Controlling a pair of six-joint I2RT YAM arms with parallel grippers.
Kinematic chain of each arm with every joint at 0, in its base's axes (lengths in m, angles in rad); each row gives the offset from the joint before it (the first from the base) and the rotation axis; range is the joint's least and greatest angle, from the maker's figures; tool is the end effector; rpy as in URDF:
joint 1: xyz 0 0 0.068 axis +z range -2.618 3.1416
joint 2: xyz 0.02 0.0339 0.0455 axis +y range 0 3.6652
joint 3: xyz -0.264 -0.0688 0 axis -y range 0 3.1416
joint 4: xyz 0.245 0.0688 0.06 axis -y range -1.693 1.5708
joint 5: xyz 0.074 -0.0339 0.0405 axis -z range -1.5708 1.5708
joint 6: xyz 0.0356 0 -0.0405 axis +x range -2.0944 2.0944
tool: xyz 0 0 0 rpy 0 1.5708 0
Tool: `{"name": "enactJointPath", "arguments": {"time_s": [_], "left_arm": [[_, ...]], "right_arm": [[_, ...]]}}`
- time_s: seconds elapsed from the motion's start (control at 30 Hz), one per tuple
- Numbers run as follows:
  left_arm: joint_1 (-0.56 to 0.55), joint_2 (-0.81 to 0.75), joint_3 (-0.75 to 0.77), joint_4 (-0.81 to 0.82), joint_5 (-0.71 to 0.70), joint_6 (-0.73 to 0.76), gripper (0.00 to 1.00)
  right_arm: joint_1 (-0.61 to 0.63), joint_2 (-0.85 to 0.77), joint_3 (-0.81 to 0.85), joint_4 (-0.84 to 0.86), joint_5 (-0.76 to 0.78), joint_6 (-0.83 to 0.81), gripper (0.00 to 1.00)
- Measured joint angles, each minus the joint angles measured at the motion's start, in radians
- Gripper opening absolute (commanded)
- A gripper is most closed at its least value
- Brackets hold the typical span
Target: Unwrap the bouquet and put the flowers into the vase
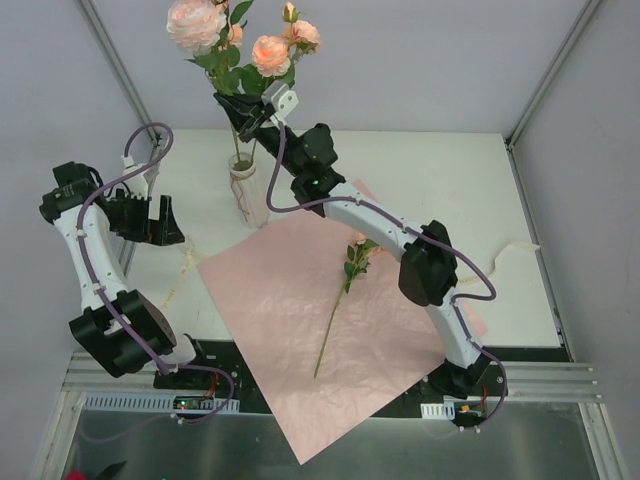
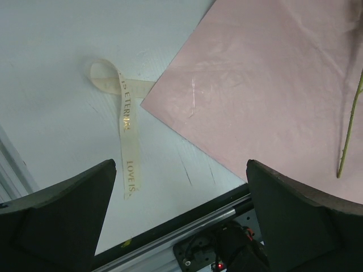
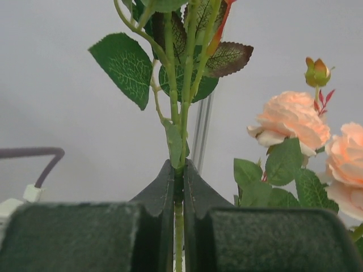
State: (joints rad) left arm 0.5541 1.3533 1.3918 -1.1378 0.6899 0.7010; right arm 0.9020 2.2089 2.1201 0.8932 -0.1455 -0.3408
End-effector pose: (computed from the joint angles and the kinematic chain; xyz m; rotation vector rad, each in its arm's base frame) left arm 0.2259 0.1131 0.3503 0.3742 2.3254 -0.3515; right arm 0.3074 0.3973 0.4423 -0.5664 0.5498 0.5880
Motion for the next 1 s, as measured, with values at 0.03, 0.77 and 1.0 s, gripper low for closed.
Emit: {"name": "enactJointPath", "arguments": {"time_s": [0.03, 0.77, 1.0], "left_arm": [[0.005, 0.010, 0.008, -0.004, 0.007, 0.002, 0.99], [0.011, 0.024, 0.020, -0.025, 0.017, 0.042, 0.99], [0.011, 0.002, 0.019, -0.025, 0.017, 0.045, 0.99]], "right_arm": [[-0.004, 0.007, -0.002, -0.005, 0.000, 0.000, 0.01], [-0.010, -0.041, -0.314, -0.146, 0.047, 0.040, 0.68], [-0.009, -0.267, -0.546, -0.315, 0.137, 0.055, 0.79]]}}
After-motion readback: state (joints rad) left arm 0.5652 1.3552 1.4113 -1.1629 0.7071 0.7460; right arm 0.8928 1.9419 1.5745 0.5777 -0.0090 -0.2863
